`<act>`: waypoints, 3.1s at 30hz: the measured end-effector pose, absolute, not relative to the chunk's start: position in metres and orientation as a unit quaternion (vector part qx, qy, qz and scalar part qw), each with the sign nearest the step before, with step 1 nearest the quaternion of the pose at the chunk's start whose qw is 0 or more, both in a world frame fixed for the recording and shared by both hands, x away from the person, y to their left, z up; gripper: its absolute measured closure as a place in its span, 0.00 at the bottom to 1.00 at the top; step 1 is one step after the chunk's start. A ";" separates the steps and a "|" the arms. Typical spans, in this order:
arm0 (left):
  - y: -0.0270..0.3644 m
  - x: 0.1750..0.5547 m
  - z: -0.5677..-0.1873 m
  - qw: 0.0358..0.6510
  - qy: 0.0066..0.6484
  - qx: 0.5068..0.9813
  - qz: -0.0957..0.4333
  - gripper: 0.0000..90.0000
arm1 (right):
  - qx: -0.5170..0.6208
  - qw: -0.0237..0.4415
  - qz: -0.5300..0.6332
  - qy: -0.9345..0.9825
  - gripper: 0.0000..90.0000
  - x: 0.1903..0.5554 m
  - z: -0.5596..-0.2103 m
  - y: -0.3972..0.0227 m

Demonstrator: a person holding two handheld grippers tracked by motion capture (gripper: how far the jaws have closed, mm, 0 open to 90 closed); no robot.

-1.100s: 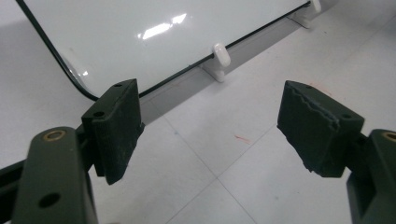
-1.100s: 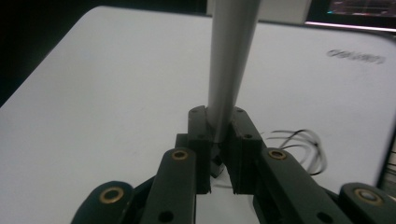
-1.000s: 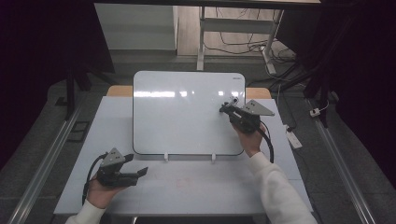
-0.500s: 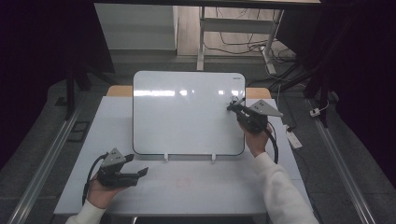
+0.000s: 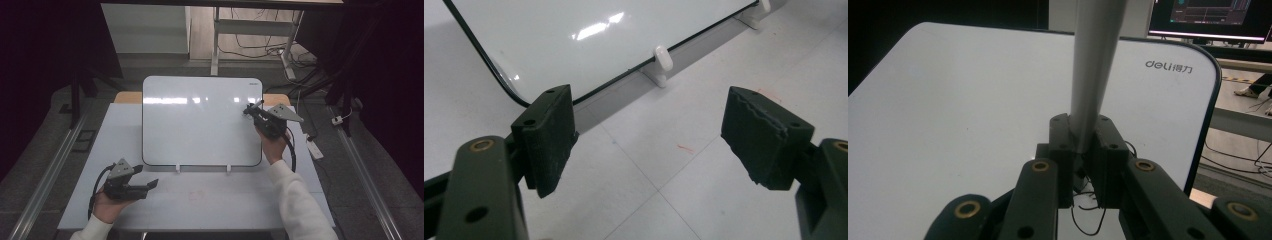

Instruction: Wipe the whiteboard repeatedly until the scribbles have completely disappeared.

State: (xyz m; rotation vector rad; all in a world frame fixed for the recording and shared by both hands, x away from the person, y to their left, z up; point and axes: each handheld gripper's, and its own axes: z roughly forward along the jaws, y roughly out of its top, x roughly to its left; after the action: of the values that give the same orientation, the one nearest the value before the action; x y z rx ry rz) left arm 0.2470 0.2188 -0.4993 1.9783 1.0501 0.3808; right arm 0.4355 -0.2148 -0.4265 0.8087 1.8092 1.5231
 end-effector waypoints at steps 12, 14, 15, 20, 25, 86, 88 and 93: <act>0.219 0.247 -0.499 0.422 0.419 0.789 0.153 0.25 | 0.316 0.313 0.582 0.681 0.90 0.440 -0.423 -0.215; 0.220 0.247 -0.499 0.422 0.420 0.789 0.153 0.25 | 0.302 0.308 0.575 0.695 0.90 0.435 -0.426 -0.211; 0.220 0.248 -0.499 0.421 0.421 0.789 0.152 0.25 | 0.294 0.302 0.573 0.703 0.90 0.432 -0.429 -0.208; 0.218 0.247 -0.500 0.419 0.418 0.791 0.153 0.25 | 0.305 0.318 0.577 0.688 0.90 0.439 -0.423 -0.212; 0.219 0.248 -0.500 0.420 0.421 0.789 0.152 0.25 | 0.299 0.311 0.579 0.692 0.90 0.440 -0.424 -0.206; 0.219 0.248 -0.500 0.420 0.420 0.790 0.152 0.24 | 0.310 0.337 0.565 0.686 0.90 0.445 -0.415 -0.226; 0.219 0.247 -0.499 0.421 0.421 0.789 0.152 0.24 | 0.325 0.343 0.571 0.671 0.90 0.452 -0.410 -0.231; 0.221 0.249 -0.500 0.421 0.422 0.788 0.152 0.24 | 0.327 0.338 0.574 0.670 0.90 0.456 -0.408 -0.229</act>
State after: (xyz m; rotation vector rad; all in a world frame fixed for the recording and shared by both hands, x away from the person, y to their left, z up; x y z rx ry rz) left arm 0.2487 0.2207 -0.4999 1.9745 1.0568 0.3811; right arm 0.4562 -0.2293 -0.4076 0.8527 1.7466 1.4954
